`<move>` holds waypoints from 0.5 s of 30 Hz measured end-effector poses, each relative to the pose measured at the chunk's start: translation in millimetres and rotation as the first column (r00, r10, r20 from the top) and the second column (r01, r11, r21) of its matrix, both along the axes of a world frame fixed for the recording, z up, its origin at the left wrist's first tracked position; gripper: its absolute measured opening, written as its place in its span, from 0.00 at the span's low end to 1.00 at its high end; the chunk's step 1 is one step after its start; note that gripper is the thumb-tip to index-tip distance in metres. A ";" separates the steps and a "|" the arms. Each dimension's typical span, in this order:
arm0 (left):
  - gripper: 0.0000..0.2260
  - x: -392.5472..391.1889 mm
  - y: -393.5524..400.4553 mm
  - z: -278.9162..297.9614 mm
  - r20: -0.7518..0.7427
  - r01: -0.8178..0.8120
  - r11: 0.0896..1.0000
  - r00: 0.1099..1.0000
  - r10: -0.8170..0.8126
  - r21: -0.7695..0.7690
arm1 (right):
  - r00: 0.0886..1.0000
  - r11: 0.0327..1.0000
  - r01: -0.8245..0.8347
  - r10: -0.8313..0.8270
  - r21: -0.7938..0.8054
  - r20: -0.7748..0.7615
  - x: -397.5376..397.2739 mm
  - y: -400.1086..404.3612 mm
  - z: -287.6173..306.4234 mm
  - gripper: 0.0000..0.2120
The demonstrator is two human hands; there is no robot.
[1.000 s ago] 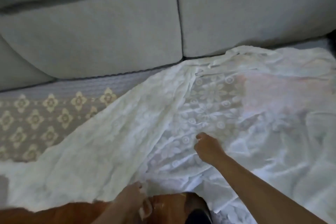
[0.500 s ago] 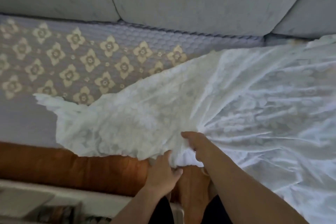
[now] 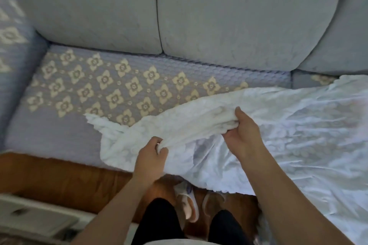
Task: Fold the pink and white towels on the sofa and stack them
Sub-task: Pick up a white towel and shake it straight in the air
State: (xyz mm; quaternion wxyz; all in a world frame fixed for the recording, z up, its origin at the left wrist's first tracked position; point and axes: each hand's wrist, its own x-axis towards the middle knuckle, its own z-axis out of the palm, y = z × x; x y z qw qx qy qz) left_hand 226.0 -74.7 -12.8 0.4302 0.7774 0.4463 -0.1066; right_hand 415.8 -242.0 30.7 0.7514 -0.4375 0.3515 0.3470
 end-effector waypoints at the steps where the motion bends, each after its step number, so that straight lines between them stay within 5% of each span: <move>1: 0.04 -0.8 18.7 15.6 0.006 0.041 0.998 0.999 -0.041 -0.049 | 1.000 1.000 -0.025 0.025 -0.017 0.002 -2.8 8.9 3.8 0.18; 4: 0.07 6.8 84.5 71.5 -0.043 0.034 0.937 0.998 -0.052 -0.349 | 0.989 0.984 -0.146 0.149 -0.102 0.025 8.5 52.2 11.6 0.12; 6: 0.09 29.7 148.7 96.6 -0.065 0.205 0.894 0.966 -0.251 -0.398 | 0.981 0.967 -0.183 0.190 -0.175 0.026 37.3 97.9 14.2 0.13; 9: 0.10 97.6 260.7 102.3 -0.091 0.377 0.926 0.921 -0.378 -0.031 | 0.961 0.963 -0.147 0.192 -0.225 0.197 91.3 184.2 25.3 0.11; 12: 0.14 173.6 361.2 71.7 0.082 0.181 0.887 0.968 -0.237 0.425 | 0.921 0.978 -0.143 0.187 -0.151 0.342 107.5 256.2 39.6 0.05; 15: 0.22 183.2 398.9 13.1 0.074 0.191 0.861 0.964 -0.254 0.471 | 0.884 0.935 -0.065 0.216 -0.349 0.414 75.5 301.8 8.3 0.08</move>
